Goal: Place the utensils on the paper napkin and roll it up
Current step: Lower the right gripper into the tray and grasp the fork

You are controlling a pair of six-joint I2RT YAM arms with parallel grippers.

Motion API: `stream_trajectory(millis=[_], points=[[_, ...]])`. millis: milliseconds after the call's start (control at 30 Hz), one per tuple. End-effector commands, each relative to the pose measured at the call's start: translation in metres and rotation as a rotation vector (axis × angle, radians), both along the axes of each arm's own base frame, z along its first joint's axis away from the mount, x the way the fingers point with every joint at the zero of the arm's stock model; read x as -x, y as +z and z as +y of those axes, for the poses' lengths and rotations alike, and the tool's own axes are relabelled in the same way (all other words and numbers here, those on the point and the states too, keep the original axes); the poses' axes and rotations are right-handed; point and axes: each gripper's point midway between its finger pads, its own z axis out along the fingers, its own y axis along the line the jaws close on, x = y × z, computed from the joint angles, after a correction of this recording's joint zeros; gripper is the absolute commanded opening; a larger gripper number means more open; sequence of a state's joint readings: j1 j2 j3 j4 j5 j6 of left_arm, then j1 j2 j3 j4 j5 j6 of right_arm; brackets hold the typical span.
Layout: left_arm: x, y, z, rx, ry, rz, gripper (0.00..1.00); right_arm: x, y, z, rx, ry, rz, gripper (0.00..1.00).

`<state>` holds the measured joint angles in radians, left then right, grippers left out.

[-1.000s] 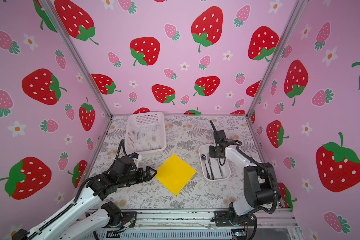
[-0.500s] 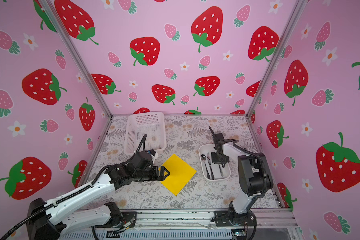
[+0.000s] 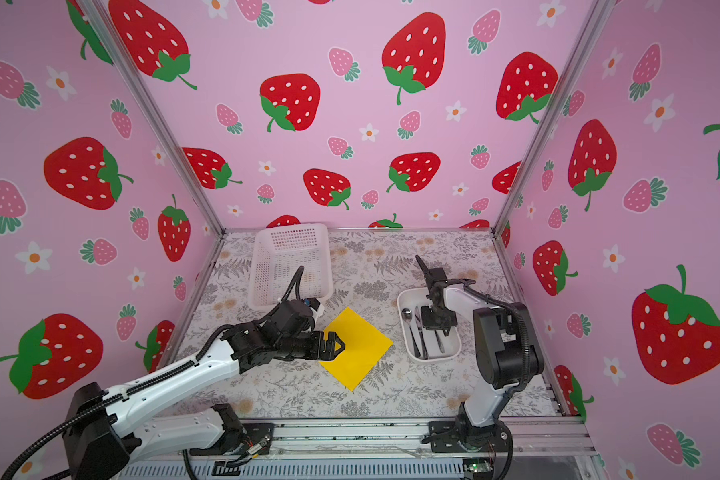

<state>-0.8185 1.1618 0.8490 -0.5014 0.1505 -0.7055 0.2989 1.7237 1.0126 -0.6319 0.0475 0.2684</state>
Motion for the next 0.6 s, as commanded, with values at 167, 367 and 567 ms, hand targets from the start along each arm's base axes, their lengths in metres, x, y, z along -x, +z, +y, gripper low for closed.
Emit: stream_trajectory(millis=[167, 367, 567], points=[[-0.011, 0.022, -0.003, 0.021, 0.017, -0.076, 0.99, 0.042, -0.034, -0.013, 0.093, -0.008, 0.189, 0.2], [-0.011, 0.022, -0.001, 0.008, 0.007, -0.083, 0.99, 0.048, -0.037, -0.01, 0.08, -0.013, 0.215, 0.19], [-0.01, 0.029, 0.002, 0.026, 0.023, -0.101, 0.99, 0.053, -0.043, -0.007, 0.1, 0.002, 0.23, 0.15]])
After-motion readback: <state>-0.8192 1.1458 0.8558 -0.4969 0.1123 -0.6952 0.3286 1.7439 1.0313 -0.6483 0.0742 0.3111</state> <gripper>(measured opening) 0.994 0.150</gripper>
